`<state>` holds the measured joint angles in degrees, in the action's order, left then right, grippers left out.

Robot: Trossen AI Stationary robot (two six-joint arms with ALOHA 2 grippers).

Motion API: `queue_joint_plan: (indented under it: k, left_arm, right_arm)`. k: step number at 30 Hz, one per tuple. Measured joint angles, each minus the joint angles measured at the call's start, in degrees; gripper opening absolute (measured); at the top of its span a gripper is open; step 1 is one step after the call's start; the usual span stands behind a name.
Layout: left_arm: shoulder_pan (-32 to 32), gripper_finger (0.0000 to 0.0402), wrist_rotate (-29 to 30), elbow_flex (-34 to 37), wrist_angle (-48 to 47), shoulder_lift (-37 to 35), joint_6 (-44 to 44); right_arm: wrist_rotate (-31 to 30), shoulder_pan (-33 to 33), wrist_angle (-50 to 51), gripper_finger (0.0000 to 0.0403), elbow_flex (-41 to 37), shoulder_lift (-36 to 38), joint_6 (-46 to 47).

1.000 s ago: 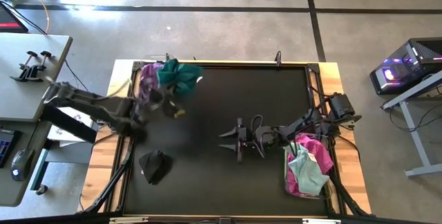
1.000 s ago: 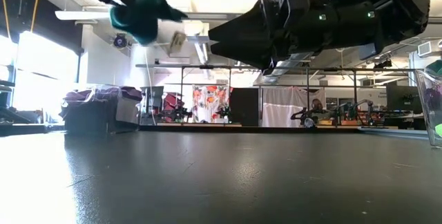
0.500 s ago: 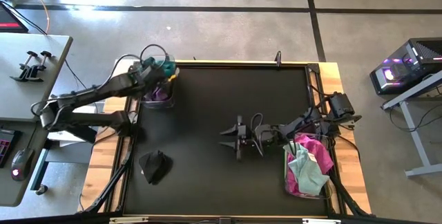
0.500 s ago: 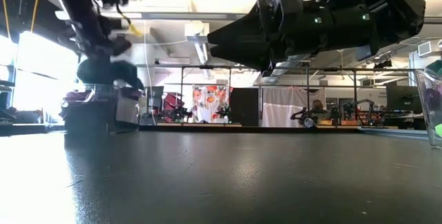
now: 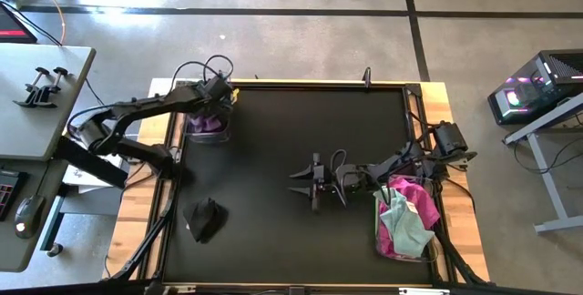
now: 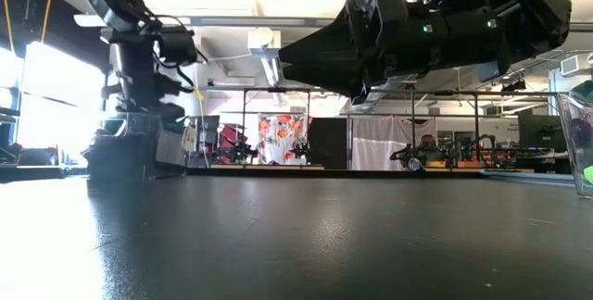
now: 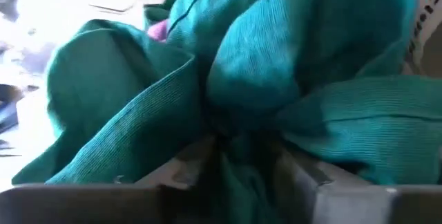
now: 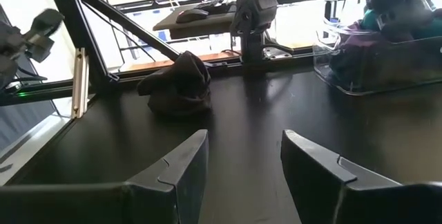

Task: Sort towels by color in basket
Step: Put the dark green towel into the transparent bin

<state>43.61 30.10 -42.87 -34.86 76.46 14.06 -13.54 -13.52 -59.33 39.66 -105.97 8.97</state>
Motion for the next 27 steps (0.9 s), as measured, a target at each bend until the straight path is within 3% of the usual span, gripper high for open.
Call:
queue_joint_plan:
  k: [5,8,12,20,27]
  left_arm:
    - [2.49,0.0181,-4.67,-1.78,-2.19,-0.67,-2.72]
    - [3.11,0.0210,-7.14,-6.28,-11.22,-2.31,-2.07]
    - [2.44,0.0220,-11.04,-13.23,-23.85,-3.61,-0.24]
    - [1.30,0.0198,-6.87,-18.25,-31.91,-5.00,2.37]
    - [4.17,0.0113,-7.50,-13.51,-26.00,0.77,2.33]
  right_arm:
    - [0.00,-0.07,0.11,0.0175,0.00,0.00,0.15]
    - [0.00,-0.13,0.20,0.0175,0.00,0.00,1.09]
    - [0.00,-0.13,0.20,0.0175,0.00,0.00,1.20]
    - [0.00,-0.13,0.37,0.0175,0.00,0.00,1.27]
    - [0.00,-0.13,0.37,0.0175,0.00,0.00,1.28]
